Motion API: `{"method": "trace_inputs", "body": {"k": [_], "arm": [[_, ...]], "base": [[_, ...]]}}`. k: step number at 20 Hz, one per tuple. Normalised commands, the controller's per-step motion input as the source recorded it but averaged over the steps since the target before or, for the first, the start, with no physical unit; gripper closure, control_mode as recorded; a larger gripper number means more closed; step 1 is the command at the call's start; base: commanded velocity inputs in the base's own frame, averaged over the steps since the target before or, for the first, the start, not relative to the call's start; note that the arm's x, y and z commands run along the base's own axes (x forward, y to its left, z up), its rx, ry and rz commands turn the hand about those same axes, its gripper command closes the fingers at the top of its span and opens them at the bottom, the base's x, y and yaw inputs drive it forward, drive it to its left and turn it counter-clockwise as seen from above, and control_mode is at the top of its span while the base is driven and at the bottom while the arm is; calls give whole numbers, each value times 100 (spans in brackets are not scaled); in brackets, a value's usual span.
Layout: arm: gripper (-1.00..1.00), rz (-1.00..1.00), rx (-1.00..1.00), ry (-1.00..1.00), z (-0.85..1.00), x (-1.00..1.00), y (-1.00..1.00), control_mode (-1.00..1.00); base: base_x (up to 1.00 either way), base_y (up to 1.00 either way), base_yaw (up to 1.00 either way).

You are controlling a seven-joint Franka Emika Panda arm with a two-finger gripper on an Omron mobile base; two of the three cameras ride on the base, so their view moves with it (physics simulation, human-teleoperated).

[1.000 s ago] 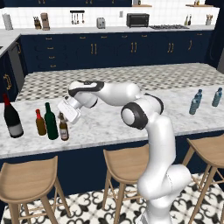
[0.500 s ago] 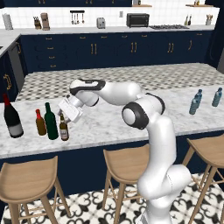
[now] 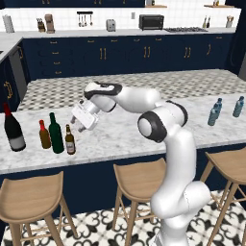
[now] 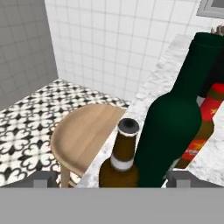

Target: Move the plastic bottles in the middle to the plastics group, and the glass bottles in the middle to the glass group.

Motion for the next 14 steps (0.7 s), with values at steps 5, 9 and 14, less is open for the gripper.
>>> {"method": "trace_inputs", "body": {"k": [5,9,14], "arm": [[-100,-31,-2,0,5,-27,-55,-100],[-100,-77,-8,0,1,-12,-37,-100],[-100,-66,-12,18,14,-8,-52,-100]], "base": [[0,0,0],[0,0,0],[0,0,0]]}}
